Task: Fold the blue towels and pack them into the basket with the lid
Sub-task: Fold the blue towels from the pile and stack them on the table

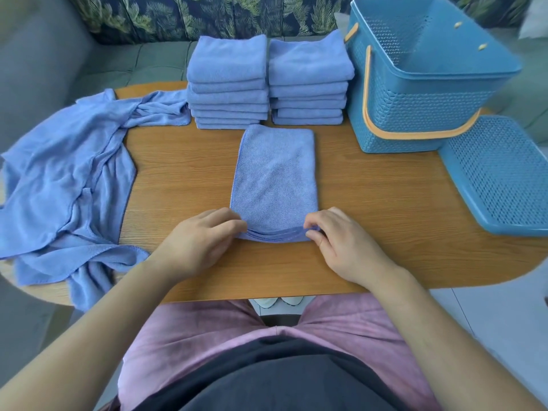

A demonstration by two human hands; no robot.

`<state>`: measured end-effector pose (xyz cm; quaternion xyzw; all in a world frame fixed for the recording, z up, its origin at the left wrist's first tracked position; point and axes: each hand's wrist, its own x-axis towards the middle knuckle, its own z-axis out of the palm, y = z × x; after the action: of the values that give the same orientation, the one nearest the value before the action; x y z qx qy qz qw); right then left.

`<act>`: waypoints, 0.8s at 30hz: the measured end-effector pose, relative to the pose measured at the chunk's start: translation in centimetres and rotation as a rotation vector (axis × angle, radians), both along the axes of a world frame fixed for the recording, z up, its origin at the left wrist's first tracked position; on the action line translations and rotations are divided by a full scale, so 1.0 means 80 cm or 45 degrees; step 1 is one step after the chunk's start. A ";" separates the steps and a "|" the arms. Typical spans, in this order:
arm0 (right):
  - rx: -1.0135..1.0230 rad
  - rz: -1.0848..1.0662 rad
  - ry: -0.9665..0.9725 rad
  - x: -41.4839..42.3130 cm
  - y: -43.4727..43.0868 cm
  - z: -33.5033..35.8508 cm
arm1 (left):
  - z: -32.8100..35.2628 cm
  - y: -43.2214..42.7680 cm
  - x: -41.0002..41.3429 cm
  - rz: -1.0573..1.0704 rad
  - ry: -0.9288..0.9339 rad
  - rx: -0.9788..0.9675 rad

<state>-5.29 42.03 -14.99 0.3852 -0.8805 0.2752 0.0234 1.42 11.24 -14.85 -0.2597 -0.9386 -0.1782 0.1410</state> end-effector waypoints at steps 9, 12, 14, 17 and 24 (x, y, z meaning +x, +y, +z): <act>0.024 0.057 0.010 -0.002 0.005 0.014 | 0.008 -0.005 -0.010 -0.002 -0.200 0.122; -0.062 -0.006 -0.059 0.004 0.009 0.026 | 0.015 -0.001 -0.004 0.052 -0.266 0.312; -0.110 -0.058 -0.130 0.011 0.015 0.042 | 0.027 0.003 0.005 0.073 -0.321 0.439; -0.237 -0.034 -0.182 0.018 0.022 0.068 | 0.055 0.012 0.019 0.081 -0.413 0.631; -0.405 -0.207 -0.307 -0.030 -0.003 0.084 | 0.076 0.018 -0.033 0.267 -0.466 0.913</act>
<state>-7.66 41.81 -8.29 0.2688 -0.8505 0.4521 0.0006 -1.20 12.65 -8.73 -0.0610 -0.8480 -0.5218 0.0707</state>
